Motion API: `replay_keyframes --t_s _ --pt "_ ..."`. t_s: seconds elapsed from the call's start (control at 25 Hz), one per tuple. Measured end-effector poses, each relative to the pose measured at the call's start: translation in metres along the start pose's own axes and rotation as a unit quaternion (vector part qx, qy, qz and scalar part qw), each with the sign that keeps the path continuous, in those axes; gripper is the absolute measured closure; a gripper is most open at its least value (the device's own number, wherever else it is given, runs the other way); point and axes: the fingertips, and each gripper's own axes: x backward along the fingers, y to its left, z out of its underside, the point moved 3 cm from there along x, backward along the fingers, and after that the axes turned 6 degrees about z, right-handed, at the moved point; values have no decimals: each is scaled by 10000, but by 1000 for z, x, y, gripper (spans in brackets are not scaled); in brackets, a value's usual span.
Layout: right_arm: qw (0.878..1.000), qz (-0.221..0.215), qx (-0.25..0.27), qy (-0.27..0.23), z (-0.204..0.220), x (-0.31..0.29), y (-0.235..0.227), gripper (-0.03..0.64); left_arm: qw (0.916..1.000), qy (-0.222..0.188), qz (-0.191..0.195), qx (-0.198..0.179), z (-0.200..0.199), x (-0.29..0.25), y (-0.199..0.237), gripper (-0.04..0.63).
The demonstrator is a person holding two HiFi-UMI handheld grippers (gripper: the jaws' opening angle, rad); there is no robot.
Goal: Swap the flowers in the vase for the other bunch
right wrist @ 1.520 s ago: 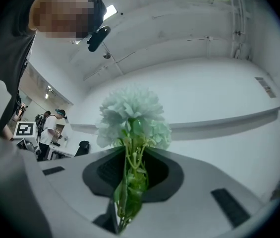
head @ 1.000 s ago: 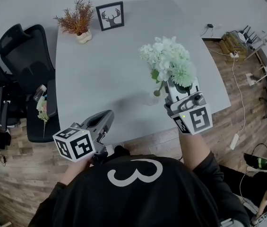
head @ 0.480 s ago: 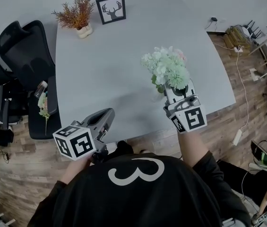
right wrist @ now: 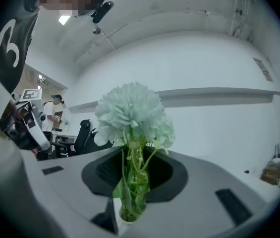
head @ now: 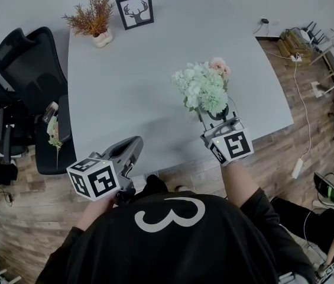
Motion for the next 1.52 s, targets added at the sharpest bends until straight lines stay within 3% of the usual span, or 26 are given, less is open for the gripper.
replay_keyframes --t_s 0.24,0.64,0.72,1.0,1.16,1.36,1.44,1.52 --pt "9990 48 -199 408 2 0 -5 454 10000 -27 -12 -3 5 3 -8 584" --pt "9909 111 -491 1250 14 16 -10 198 9997 -232 52 -8 20 5 -31 584" --pt "9888 40 -533 1392 17 23 -9 173 9996 -288 59 16 27 5 -36 584" --pt "9876 -227 -453 1483 4 66 -1 173 9977 -655 170 -24 45 13 -62 584" --pt "9832 -1045 -762 1285 -26 106 20 173 9948 -885 393 -300 50 19 -99 584" --pt "9701 -2029 -910 976 -72 156 54 182 9890 -1008 564 -919 53 27 -151 584" --pt "9628 -2340 -960 947 -84 173 63 234 9868 -1016 641 -1087 52 30 -170 584" --pt "9560 -2539 -1143 921 -94 189 69 347 9848 -1005 739 -1211 53 33 -187 584"
